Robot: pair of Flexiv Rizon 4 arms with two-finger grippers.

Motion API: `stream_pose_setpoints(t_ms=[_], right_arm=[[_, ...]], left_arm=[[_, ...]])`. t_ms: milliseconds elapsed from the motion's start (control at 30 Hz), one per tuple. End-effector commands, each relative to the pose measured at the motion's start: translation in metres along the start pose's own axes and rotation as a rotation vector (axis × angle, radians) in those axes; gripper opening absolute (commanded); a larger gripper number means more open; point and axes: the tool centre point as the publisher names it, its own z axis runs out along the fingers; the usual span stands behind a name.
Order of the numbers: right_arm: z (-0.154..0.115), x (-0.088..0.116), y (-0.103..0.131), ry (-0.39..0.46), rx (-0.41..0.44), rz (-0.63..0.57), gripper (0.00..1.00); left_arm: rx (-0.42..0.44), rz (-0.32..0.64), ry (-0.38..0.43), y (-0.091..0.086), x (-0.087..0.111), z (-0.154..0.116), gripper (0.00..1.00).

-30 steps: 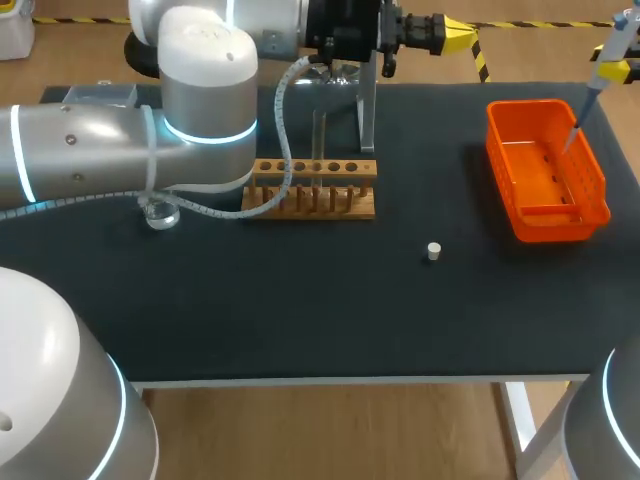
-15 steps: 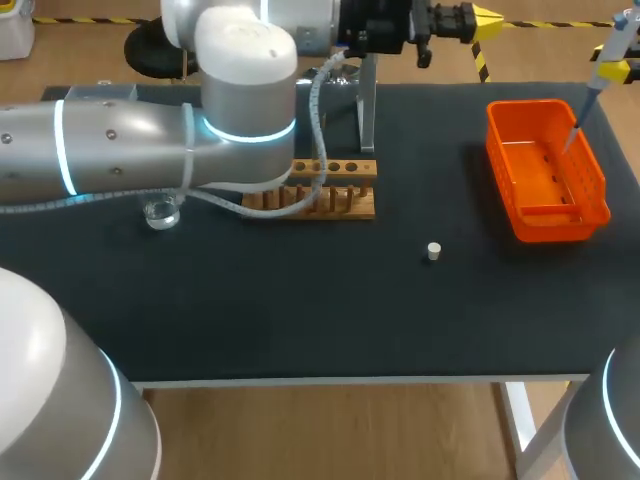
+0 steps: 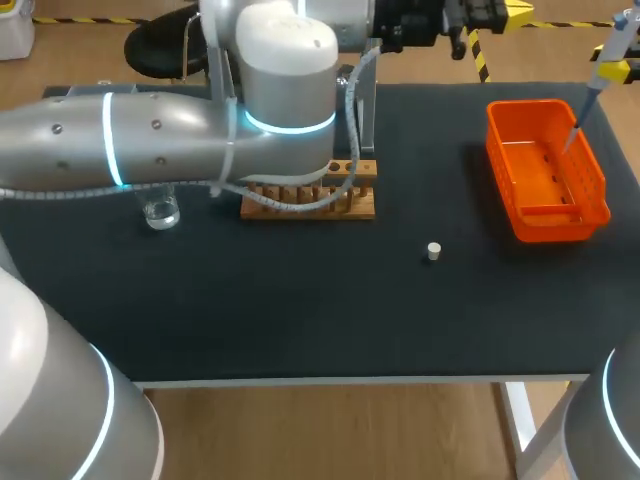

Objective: Invert the test tube, pick up the pipette, mount the tip to pipette, aspirate from beaker and dispense into the tube, eject the tip, return the pipette, and cap with the stopper.

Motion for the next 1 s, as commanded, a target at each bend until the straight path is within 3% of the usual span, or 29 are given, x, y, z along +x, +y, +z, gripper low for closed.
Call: stream_pose_setpoints(t_ms=[33,1000], right_arm=[[0.0,0.0,0.001,0.001,0.003,0.0,0.0],[0.0,0.0,0.001,0.001,0.003,0.0,0.0]], left_arm=[[0.004,0.004,0.016,0.0,-0.012,0.023,0.0],[0.012,-0.003,0.064,0.001,-0.031,0.073,0.0]])
